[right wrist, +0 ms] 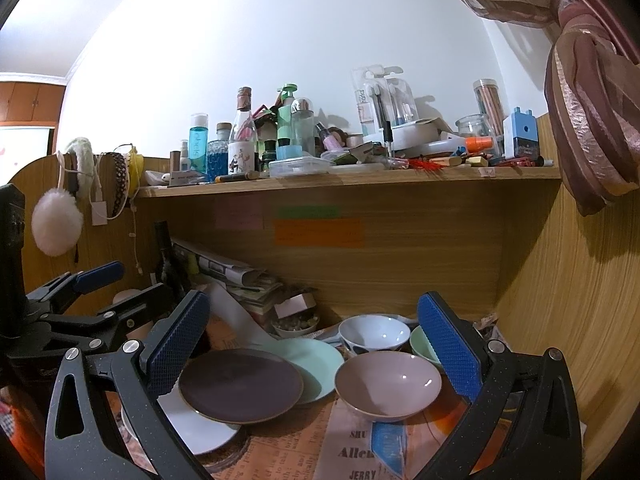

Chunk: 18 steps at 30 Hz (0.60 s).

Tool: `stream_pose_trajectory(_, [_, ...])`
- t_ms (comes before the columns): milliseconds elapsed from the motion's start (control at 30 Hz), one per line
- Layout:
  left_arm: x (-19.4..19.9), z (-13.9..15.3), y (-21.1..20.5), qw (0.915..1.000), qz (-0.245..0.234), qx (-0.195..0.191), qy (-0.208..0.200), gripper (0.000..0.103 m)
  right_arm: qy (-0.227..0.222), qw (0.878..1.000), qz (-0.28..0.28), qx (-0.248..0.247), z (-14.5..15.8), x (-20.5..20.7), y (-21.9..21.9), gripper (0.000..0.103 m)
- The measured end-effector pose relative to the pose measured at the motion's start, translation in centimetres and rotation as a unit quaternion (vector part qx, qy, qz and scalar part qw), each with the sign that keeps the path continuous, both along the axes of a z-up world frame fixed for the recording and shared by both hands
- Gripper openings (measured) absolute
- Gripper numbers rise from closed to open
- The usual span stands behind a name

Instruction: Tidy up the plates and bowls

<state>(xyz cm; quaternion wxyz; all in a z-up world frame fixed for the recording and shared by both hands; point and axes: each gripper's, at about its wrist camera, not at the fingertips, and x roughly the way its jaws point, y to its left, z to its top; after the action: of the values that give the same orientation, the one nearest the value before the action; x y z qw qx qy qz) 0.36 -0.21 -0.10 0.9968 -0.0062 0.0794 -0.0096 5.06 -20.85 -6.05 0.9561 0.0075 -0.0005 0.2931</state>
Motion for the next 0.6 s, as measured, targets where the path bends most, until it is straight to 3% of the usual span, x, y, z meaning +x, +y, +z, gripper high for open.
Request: stream_pose_trajectory(600, [-0.01,-0.01,0.09,1.0000,0.000,0.001,0.000,0.103,-0.004,1.000,0.001,0.002,0.09,-0.34,0.04,0.103])
